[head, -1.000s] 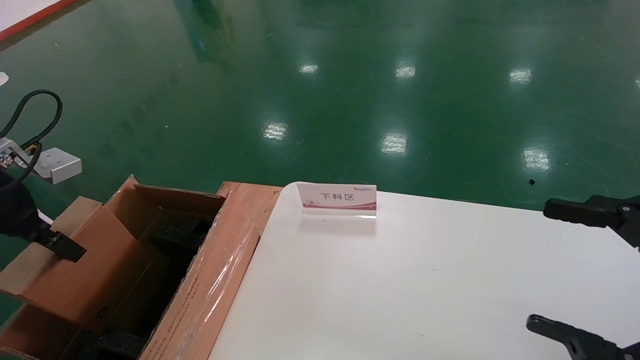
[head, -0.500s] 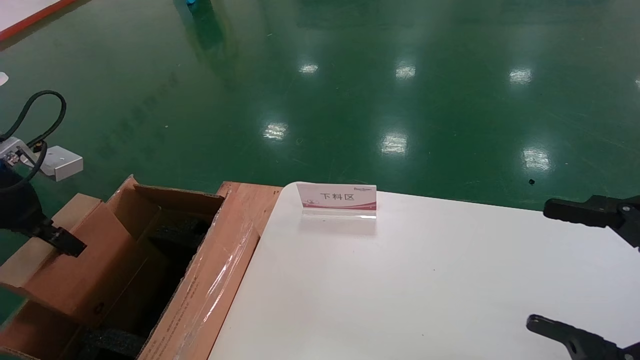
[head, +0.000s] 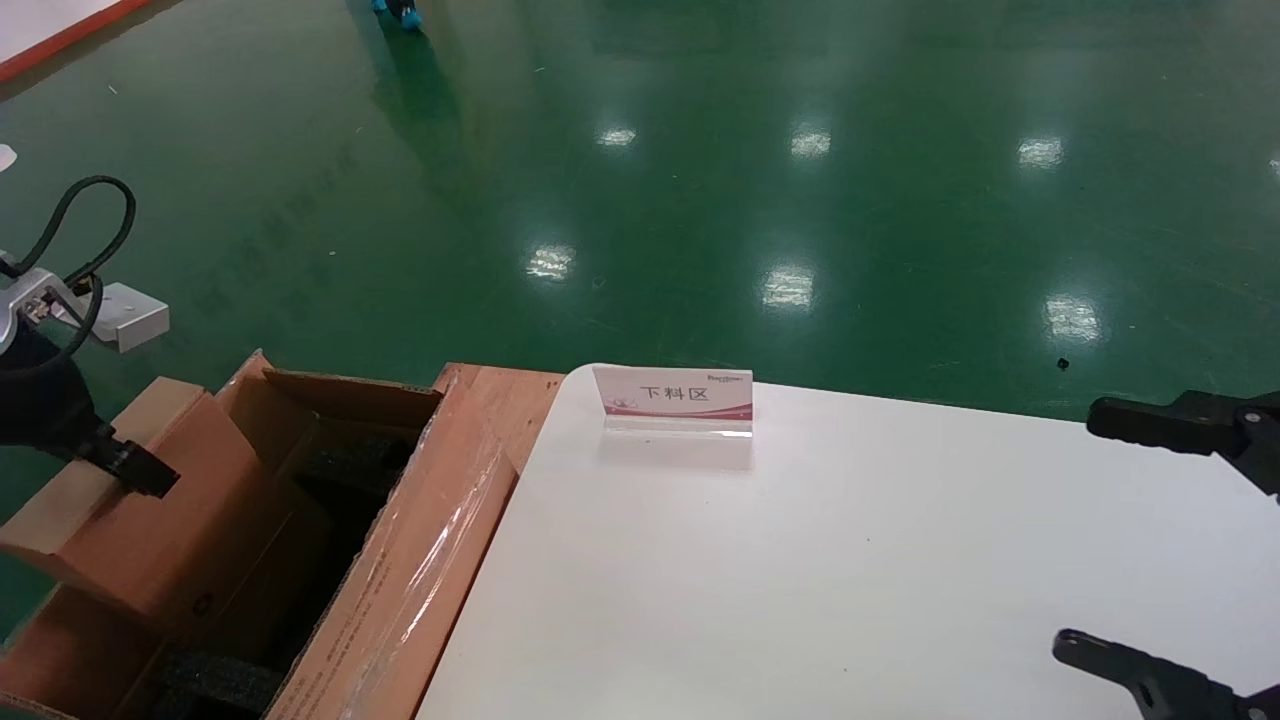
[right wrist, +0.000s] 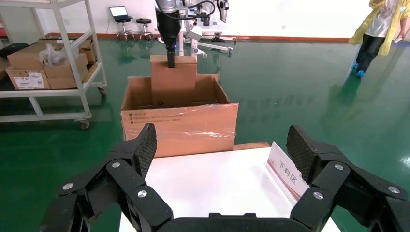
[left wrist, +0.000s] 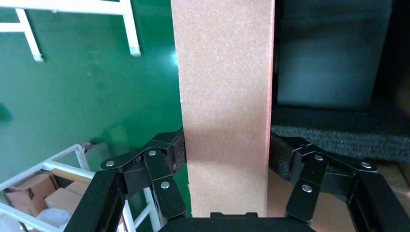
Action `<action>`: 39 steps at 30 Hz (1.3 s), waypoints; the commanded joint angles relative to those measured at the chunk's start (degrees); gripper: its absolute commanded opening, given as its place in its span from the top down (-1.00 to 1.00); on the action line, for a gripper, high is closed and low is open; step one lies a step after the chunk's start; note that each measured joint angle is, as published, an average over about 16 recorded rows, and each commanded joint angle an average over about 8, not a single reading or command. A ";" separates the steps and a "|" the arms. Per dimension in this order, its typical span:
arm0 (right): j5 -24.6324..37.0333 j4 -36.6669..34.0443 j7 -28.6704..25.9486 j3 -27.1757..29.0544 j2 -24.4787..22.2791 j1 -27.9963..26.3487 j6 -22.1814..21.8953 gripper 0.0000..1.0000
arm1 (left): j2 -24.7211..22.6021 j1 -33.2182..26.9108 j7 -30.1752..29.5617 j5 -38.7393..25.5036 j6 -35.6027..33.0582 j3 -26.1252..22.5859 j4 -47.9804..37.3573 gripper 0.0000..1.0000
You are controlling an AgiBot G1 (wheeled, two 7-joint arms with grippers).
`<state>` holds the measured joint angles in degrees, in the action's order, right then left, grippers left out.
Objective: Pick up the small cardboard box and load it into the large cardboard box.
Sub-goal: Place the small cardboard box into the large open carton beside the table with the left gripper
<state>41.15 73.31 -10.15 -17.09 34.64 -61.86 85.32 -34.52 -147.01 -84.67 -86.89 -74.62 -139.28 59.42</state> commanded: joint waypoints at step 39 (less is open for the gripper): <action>-0.08 0.00 0.06 -0.12 -0.05 -0.03 -0.05 -1.00 | -1.36 10.09 4.40 4.00 4.02 0.34 -9.42 1.00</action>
<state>41.07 73.31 -10.09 -17.20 34.59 -61.89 85.27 -35.83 -136.90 -80.27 -82.88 -70.56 -138.94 50.09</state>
